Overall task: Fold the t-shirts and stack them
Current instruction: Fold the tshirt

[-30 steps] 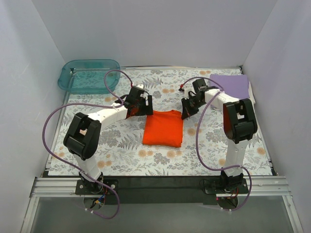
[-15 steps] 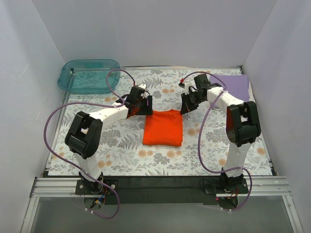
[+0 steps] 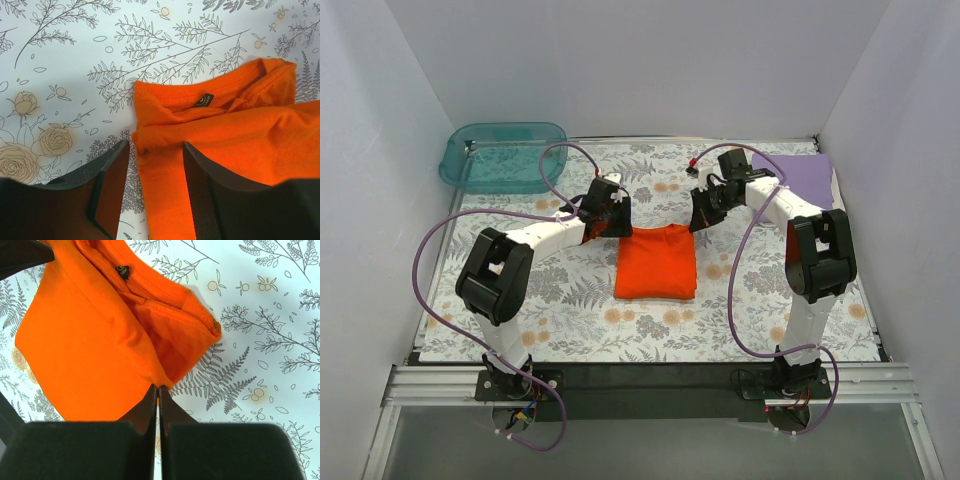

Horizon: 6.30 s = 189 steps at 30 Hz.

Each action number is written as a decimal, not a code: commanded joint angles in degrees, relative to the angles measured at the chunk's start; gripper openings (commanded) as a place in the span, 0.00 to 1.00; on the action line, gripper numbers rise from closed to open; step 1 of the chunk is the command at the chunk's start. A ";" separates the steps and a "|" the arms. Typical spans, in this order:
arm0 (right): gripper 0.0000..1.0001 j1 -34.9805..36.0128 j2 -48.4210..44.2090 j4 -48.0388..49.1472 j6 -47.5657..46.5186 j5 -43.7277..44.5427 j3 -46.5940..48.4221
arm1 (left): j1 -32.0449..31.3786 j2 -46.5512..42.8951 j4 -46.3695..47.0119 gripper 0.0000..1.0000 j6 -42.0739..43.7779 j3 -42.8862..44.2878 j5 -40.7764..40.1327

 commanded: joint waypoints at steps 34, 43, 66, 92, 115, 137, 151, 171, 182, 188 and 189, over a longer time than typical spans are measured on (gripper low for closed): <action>0.01 0.83 5.29 2.43 2.74 5.27 6.40 | 1.48 0.41 2.47 0.00 -5.05 -3.66 -4.87; 0.30 1.26 0.47 2.87 9.68 8.53 8.25 | 1.56 -3.98 0.28 0.32 -7.51 -2.25 -6.63; 0.36 1.79 9.40 15.70 17.95 -14.59 2.35 | 2.96 1.17 11.17 0.48 -21.49 -1.72 14.81; 0.38 3.54 -7.79 21.77 30.43 -20.92 -13.10 | 5.88 -15.48 2.48 0.77 -21.93 -6.89 17.10; 0.02 16.56 3.18 39.26 41.24 -10.46 -27.96 | -3.09 -11.55 9.77 0.11 -28.43 -27.82 11.39; 0.01 1.18 -2.88 32.58 27.54 -13.79 -41.41 | -1.69 -10.76 8.10 0.06 -29.75 -31.52 10.33; 0.04 -3.21 -10.88 25.55 28.49 -17.31 -23.85 | 2.35 -16.74 3.79 0.24 -28.26 -17.73 12.27; 0.05 -7.69 13.64 26.51 31.49 -13.62 -2.74 | 11.58 10.78 5.99 0.28 -23.51 1.36 14.11; 0.28 -10.07 -5.06 23.36 29.38 -7.31 -14.67 | 9.67 -8.18 1.69 0.67 -11.41 -3.74 10.44; 0.49 -10.07 -18.16 10.81 26.04 4.72 -19.17 | -4.36 -15.41 -5.25 0.73 -3.66 -4.36 -3.79; 0.52 -9.99 -20.00 9.74 25.78 5.97 -20.05 | -6.76 -15.94 -5.87 0.73 -2.95 -4.45 -5.65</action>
